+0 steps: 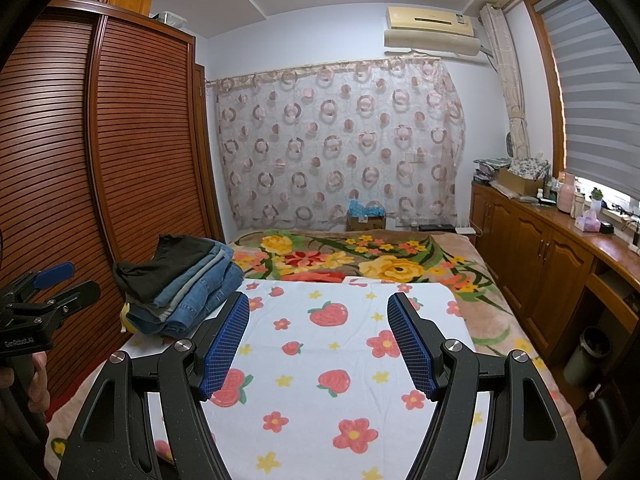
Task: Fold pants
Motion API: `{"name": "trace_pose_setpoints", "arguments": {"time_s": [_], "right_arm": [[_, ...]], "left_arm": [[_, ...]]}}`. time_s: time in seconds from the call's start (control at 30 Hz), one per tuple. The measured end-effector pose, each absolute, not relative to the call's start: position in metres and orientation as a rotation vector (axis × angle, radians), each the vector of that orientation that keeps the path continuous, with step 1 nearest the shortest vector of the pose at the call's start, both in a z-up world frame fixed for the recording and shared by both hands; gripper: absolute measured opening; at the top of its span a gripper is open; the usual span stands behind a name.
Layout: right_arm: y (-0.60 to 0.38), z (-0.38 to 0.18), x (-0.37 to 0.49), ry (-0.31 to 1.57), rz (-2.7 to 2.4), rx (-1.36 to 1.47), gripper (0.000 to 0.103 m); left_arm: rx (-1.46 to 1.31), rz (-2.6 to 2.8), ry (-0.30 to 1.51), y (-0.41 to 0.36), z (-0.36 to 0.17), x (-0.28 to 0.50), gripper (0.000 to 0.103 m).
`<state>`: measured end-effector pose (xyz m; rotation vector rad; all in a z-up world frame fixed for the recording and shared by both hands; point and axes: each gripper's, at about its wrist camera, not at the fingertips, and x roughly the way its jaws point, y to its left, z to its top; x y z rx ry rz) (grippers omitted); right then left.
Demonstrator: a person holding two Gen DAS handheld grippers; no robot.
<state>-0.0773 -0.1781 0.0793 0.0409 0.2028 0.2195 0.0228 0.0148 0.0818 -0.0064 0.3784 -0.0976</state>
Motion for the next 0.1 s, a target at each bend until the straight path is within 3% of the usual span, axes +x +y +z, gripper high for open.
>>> {"name": "trace_pose_setpoints", "arguments": {"time_s": [0.1], "right_arm": [[-0.178,0.0793,-0.0773,0.203,0.22,0.041,0.074]], "left_arm": [[-0.006,-0.097,0.379,0.0149,0.0814,0.0229,0.103]]}}
